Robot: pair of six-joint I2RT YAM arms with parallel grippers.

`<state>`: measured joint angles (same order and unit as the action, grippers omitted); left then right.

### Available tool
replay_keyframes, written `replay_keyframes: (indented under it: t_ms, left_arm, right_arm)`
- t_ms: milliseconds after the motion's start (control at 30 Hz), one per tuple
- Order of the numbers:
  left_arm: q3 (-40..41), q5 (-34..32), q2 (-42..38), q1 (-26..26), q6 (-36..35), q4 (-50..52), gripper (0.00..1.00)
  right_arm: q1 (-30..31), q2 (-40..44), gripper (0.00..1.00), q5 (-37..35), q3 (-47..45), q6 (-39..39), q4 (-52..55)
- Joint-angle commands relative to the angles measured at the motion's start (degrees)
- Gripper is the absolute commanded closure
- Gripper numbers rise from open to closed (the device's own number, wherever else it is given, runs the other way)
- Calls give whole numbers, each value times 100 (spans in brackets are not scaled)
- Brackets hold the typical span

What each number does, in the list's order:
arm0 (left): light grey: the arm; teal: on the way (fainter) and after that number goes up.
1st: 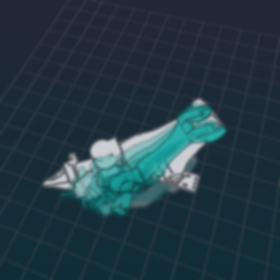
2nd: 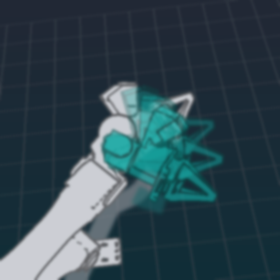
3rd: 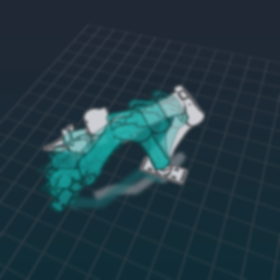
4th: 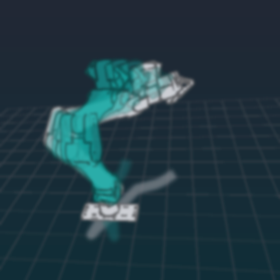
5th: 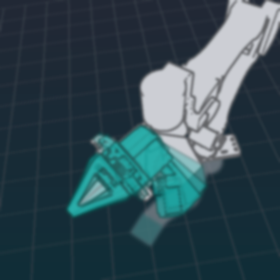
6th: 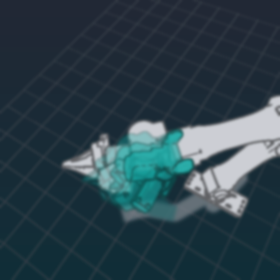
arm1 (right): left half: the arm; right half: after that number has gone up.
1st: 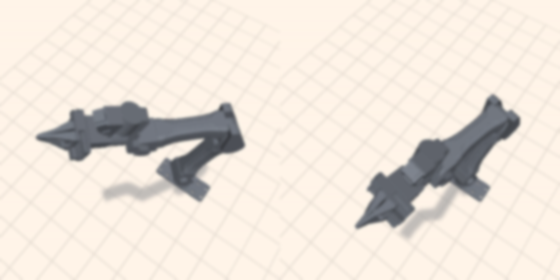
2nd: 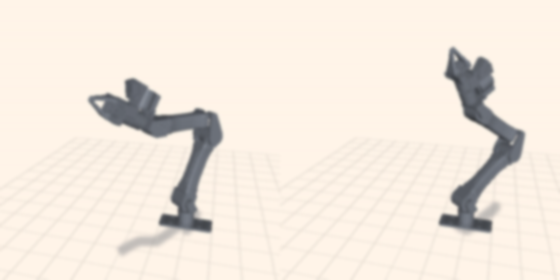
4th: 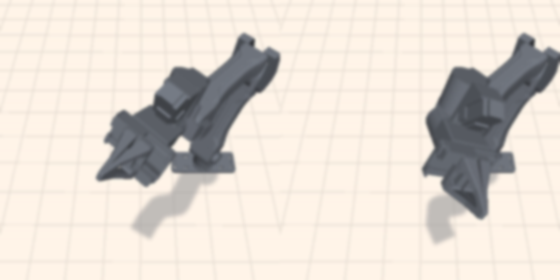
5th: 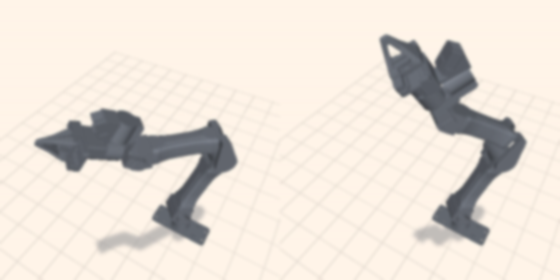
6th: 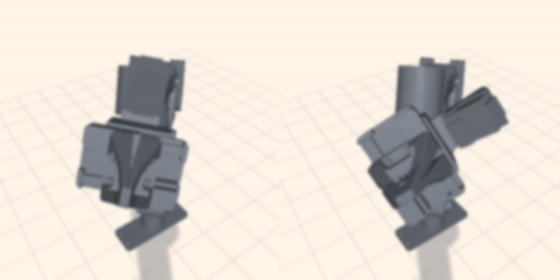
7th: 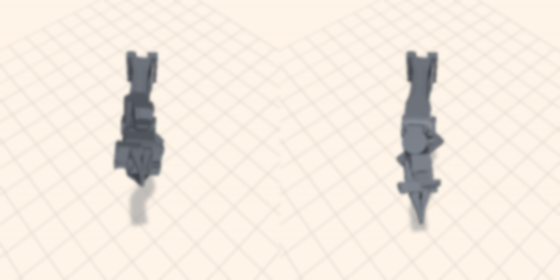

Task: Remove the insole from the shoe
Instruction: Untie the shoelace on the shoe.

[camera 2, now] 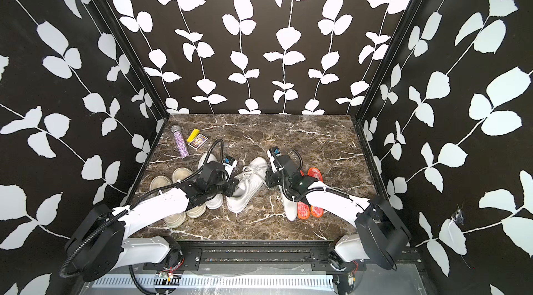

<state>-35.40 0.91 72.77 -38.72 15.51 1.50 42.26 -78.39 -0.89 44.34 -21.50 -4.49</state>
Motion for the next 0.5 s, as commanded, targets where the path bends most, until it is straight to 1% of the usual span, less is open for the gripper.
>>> replay_keyframes:
  t_ms: [0, 100, 233, 367, 467]
  left_arm:
    - [102, -494, -226, 165, 146, 233, 100]
    - [129, -491, -254, 203, 154, 261, 100]
    - [156, -495, -289, 233, 162, 276, 100]
    - [165, -502, -295, 250, 178, 271, 100]
    - [177, -511, -287, 260, 196, 271, 100]
  right_arm:
    - [-139, 285, 100, -605, -79, 25, 249]
    - [-281, 553, 100, -859, -93, -8, 410]
    - [-557, 855, 100, -852, -146, -101, 497]
    - [-624, 994, 100, -894, -75, -74, 662]
    - [-710, 1164, 100, -1084, -48, -98, 821]
